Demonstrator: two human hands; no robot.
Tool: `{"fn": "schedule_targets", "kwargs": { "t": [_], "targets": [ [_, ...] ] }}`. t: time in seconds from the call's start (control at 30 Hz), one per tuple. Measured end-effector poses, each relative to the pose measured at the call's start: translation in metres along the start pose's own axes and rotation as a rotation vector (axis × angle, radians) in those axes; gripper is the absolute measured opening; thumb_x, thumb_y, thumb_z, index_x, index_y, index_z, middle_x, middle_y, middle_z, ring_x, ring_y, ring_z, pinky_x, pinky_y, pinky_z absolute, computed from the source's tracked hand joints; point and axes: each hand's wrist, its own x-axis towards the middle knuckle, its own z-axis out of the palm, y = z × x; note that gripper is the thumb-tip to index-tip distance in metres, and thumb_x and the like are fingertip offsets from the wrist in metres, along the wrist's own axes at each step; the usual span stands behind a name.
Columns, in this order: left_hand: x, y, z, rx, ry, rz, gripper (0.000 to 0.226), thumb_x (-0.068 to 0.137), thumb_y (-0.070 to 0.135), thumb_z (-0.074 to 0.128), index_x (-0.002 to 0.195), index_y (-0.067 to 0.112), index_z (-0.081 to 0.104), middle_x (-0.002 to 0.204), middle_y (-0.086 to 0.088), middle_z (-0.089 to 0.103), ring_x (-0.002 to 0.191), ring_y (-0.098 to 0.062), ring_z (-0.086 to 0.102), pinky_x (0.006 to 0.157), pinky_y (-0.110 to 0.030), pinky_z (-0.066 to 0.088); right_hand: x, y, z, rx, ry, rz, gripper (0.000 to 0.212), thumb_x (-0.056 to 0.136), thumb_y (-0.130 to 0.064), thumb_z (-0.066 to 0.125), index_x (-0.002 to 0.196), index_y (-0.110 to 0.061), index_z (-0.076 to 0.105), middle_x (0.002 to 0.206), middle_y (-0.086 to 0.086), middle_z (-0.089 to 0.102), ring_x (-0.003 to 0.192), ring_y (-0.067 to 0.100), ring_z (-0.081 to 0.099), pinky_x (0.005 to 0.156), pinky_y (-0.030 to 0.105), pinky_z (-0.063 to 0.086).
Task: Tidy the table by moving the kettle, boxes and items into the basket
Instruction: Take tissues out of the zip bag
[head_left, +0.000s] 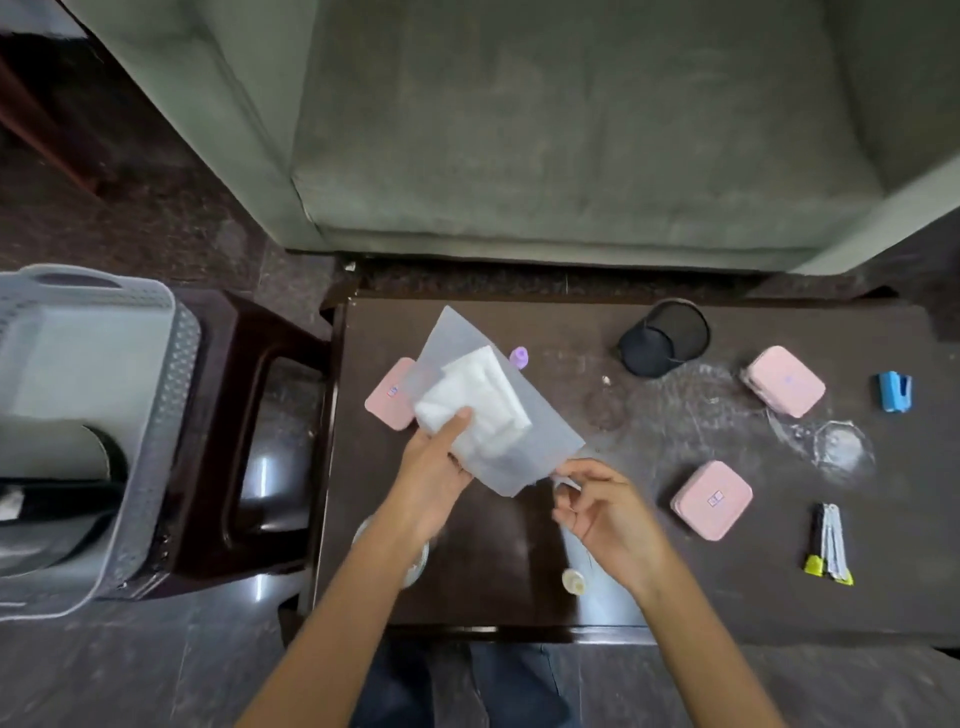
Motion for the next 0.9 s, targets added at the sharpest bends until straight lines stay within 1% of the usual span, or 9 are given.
{"fn": "schedule_targets", "kwargs": {
  "t": [0.1,0.17,0.23,0.37,0.5,0.6,0.7,0.8,0.9],
  "targets": [
    [0.006,-0.002,-0.014,0.045,-0.125,-0.085,0.043,0.093,0.019,0.051,0.136,0.013,0.044,0.134,-0.012,0.055,0.12,-0.03,0.055,0.098,-0.048,0.046,0.015,0.009,-0.015,-0.042,0.076,-0.03,0.042,0.084,0.011,0.042,0.063,-0.012,0.07,0.072,0.007,0.068,0.064,0.017,0.064,0.07,0.031,0.055],
    [0.006,-0.003,-0.019,0.072,-0.171,-0.176,0.039,0.093,0.018,0.048,0.131,0.012,0.049,0.129,-0.012,0.059,0.114,-0.028,0.06,0.089,-0.042,0.053,0.022,0.009,-0.01,-0.097,0.007,-0.025,0.024,0.092,-0.006,0.048,0.087,-0.011,0.072,0.088,0.011,0.07,0.08,0.026,0.064,0.081,0.042,0.052],
    [0.006,-0.007,-0.022,0.107,-0.172,-0.255,0.041,0.089,0.018,0.052,0.13,0.012,0.05,0.128,-0.011,0.06,0.114,-0.027,0.059,0.091,-0.04,0.052,0.022,0.009,0.001,-0.223,-0.14,0.008,0.026,0.096,-0.02,0.046,0.095,-0.013,0.071,0.089,0.016,0.066,0.074,0.029,0.063,0.07,0.041,0.053],
    [0.009,-0.013,-0.024,0.243,-0.147,-0.342,0.037,0.088,0.015,0.052,0.125,0.009,0.055,0.123,-0.011,0.063,0.106,-0.024,0.063,0.085,-0.036,0.054,0.028,0.014,0.022,-0.265,-0.129,0.155,0.045,0.1,-0.019,0.037,0.063,-0.016,0.063,0.052,-0.003,0.061,0.04,0.003,0.058,0.042,0.018,0.047],
    [0.011,-0.005,-0.026,0.438,-0.102,-0.281,0.027,0.09,0.014,0.05,0.114,0.012,0.062,0.108,-0.005,0.07,0.095,-0.02,0.067,0.08,-0.033,0.055,0.042,0.015,0.016,-0.195,-0.025,0.123,0.014,0.089,-0.008,0.053,0.088,-0.011,0.067,0.075,0.001,0.071,0.064,0.014,0.068,0.061,0.028,0.054],
    [0.018,0.008,-0.033,0.58,0.005,-0.189,0.021,0.089,0.015,0.053,0.106,0.019,0.064,0.102,-0.001,0.071,0.095,-0.019,0.066,0.084,-0.036,0.051,0.045,-0.001,-0.006,-0.162,0.133,-0.007,0.018,0.086,0.002,0.051,0.078,-0.011,0.061,0.06,-0.001,0.069,0.055,0.013,0.065,0.053,0.021,0.054],
    [0.028,0.021,-0.04,0.699,0.071,-0.146,0.015,0.089,0.013,0.055,0.099,0.021,0.063,0.091,0.003,0.067,0.083,-0.014,0.063,0.068,-0.027,0.051,0.044,-0.02,-0.026,-0.255,0.27,-0.154,0.016,0.086,0.0,0.056,0.081,-0.01,0.066,0.062,0.001,0.065,0.057,0.014,0.059,0.047,0.018,0.048],
    [0.035,0.024,-0.037,0.806,0.06,-0.133,0.016,0.088,0.01,0.058,0.103,0.016,0.061,0.091,0.003,0.065,0.074,-0.008,0.062,0.054,-0.019,0.052,0.04,-0.03,-0.034,-0.379,0.28,-0.205,0.013,0.086,-0.003,0.058,0.084,-0.011,0.068,0.069,0.003,0.067,0.057,0.013,0.061,0.047,0.018,0.049],
    [0.04,0.018,-0.031,0.807,0.105,-0.097,0.018,0.087,0.007,0.059,0.103,0.015,0.057,0.095,0.0,0.063,0.078,-0.011,0.061,0.058,-0.02,0.052,0.037,-0.036,-0.033,-0.436,0.257,-0.219,0.015,0.089,-0.004,0.055,0.083,-0.012,0.065,0.067,-0.002,0.072,0.052,0.011,0.065,0.045,0.02,0.051]
  ]
}}
